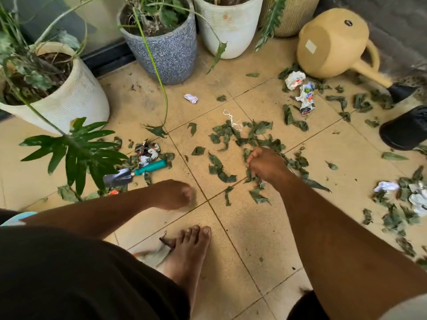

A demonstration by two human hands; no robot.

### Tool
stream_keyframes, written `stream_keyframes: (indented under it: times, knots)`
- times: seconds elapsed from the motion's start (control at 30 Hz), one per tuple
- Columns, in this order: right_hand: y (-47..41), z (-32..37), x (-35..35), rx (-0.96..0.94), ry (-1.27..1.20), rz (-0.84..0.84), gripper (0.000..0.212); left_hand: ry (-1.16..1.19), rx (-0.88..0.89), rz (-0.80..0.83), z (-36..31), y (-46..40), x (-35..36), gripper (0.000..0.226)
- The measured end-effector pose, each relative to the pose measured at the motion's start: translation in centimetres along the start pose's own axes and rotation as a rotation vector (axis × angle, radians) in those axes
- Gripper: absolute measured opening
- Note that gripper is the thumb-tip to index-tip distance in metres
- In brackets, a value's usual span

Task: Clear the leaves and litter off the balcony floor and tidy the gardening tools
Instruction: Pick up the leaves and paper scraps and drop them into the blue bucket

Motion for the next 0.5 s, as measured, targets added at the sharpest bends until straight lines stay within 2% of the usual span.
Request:
stream_keyframes:
  times: [0.03, 0.1, 0.13, 0.17, 0.23, 0.37, 0.43, 0.5]
  knots:
    - [-0.1, -0.5, 0.2, 0.003, 0.012, 0.008, 0.016, -0.157, 0.038, -0.024, -0.5, -0.7, -2.0, 0.059]
    - [0.2, -1.9, 0.7, 0.034, 0.057, 0.05, 0.008, -0.229, 0.113, -0.152, -3.3, -4.1, -8.6, 0.037]
    - [0.4, -2.9, 1.0, 0.056, 0.08, 0.085, 0.008, -0.246, 0.266, -0.165, -6.1, -5.0, -9.6, 0.031]
    - [0.5, -4.0, 1.1, 0.07, 0.105, 0.11, 0.01, -0.329, 0.349, -0.118, -7.0, -6.0, -9.6, 0.031]
    - [1.0, -5.9, 0.6, 0.08, 0.146, 0.093, 0.012, -0.335, 0.405, 0.051, -7.7, -8.8, -9.4, 0.053]
    - [1.6, -10.0, -0.7, 0.159, 0.135, -0.021, 0.009, -0.43, 0.375, 0.073, -8.5, -11.2, -7.0, 0.103]
    - [1.8, -11.9, -0.9, 0.223, 0.162, -0.053, 0.018, -0.435, 0.357, 0.102, -8.6, -11.6, -5.9, 0.117]
    - [2.1, -13.3, -0.6, 0.268, 0.114, -0.074, 0.03, -0.47, 0.377, 0.108, -9.0, -12.0, -5.2, 0.118]
Point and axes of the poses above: each hand's wrist, its own y-axis away from the middle knuckle, its own x-axis out of the palm, z = x × y, the point moved 9 cm from there along -y, towards the middle knuckle, and after that the axes turned 3 degrees about -y, right-handed, at the moved point
